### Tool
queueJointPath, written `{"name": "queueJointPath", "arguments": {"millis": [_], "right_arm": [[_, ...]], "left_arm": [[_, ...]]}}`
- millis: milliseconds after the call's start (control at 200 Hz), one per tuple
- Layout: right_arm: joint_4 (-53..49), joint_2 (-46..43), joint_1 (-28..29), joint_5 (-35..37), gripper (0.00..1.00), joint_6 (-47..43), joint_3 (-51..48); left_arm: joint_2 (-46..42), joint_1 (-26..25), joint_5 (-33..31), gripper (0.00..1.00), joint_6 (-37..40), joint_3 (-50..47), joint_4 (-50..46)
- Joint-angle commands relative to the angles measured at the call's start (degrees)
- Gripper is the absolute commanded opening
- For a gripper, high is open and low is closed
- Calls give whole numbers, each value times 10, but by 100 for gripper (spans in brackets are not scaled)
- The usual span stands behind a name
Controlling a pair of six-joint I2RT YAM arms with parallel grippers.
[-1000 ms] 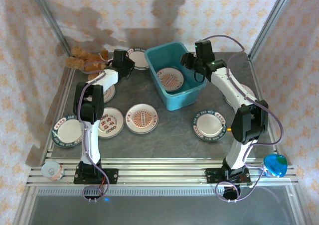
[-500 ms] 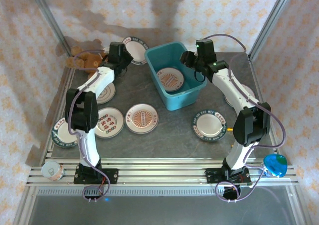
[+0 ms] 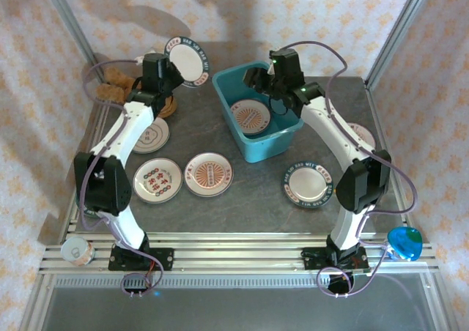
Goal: Place the plates into the plastic bin on the countertop
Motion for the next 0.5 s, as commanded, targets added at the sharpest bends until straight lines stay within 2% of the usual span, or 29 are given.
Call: {"name": "queueJointPath", "arguments": {"millis": [0,180,355,495], "right_arm": [[32,16,5,-38,55,27,22],[107,24,7,-105,61,80,17],[170,13,7,-129,64,113,-9],[170,18,7,-134,63,126,-16]], "left_arm": [[-43,7,23,0,8,-12,24],[-36,18,190,0,-72,-11,48],[-35,18,279,0,-137,-33,103],[-42,17,319,0,-184,-55,151]]}}
